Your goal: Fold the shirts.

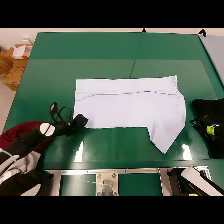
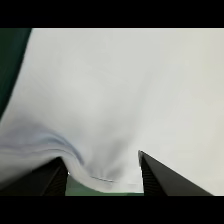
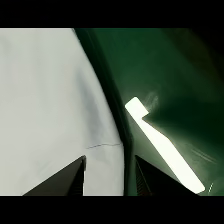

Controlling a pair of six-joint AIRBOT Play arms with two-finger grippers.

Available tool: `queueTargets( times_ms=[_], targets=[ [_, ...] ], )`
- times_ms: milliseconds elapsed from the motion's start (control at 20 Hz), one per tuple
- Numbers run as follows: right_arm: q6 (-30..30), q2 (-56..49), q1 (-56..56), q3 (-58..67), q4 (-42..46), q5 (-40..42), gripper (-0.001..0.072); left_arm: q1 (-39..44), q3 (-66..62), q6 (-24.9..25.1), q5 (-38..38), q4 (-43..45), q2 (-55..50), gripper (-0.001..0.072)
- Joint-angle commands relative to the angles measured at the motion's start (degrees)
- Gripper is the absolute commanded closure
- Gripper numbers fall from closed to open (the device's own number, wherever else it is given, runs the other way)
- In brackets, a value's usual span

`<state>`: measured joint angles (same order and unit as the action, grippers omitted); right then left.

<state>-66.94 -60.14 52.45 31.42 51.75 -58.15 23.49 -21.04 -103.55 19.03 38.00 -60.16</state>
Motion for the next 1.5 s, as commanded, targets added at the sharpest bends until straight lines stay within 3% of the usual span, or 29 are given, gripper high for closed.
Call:
queueTargets(
  times_ms=[0,100,150,200,350,550,650,850,900,950,1100,1300,1450],
  targets=[
    [-0.24,0.11,-0.15,-1.42,-0.04,0.59,0.029,5.38,0.42,-2.67,-5.35,-6.25,-2.56,0.0183],
    [-1.79,0.11,-0.15,-2.56,-0.04,0.0,0.0213,6.78,0.37,-2.99,-9.22,-7.39,-2.71,0.0184],
    [-3.19,0.11,-0.15,-3.63,-0.04,-0.46,0.0213,6.86,0.37,-2.91,-10.49,-7.54,-2.71,0.0358],
    [-3.85,0.09,-0.15,-4.92,-0.07,-1.05,0.0213,6.86,0.37,-2.78,-12.0,-6.8,-2.71,0.0686],
    [-5.95,-0.72,-0.59,-9.7,-0.57,-1.84,0.0214,6.86,0.37,-2.45,-14.14,-6.71,-2.71,0.0683],
    [-4.13,-4.72,-7.34,-11.43,-5.44,1.38,0.0234,6.86,0.37,-2.4,-13.92,-4.35,-2.71,0.0683],
    [-3.54,-7.72,-10.43,-10.56,-7.69,0.61,0.0404,6.86,0.37,-2.4,-13.94,-4.02,-2.69,0.0683],
    [-2.49,-8.07,-11.21,-8.5,-6.6,-4.28,0.0582,1.57,0.33,-2.36,-8.22,-0.61,-1.77,0.0683],
    [-2.78,-7.76,-11.21,-7.72,-5.84,-5.44,0.0666,-0.66,0.33,-1.46,-6.19,0.02,-1.16,0.0683],
    [-4.83,-7.37,-11.21,-6.93,-4.61,-6.01,0.069,-2.43,0.33,0.48,-4.48,0.37,-0.5,0.0684],
    [-12.39,-3.67,-11.23,-4.98,1.53,-6.23,0.0691,-5.68,0.2,5.6,2.01,1.09,0.79,0.0684],
    [-20.74,2.32,-11.23,-3.87,12.17,-7.74,0.0692,-5.79,0.17,6.38,7.63,3.04,0.81,0.0685],
    [-22.84,4.46,-11.23,-2.67,13.86,-10.12,0.0692,-5.79,-2.69,6.49,13.29,6.29,0.81,0.0685]
  ],
)
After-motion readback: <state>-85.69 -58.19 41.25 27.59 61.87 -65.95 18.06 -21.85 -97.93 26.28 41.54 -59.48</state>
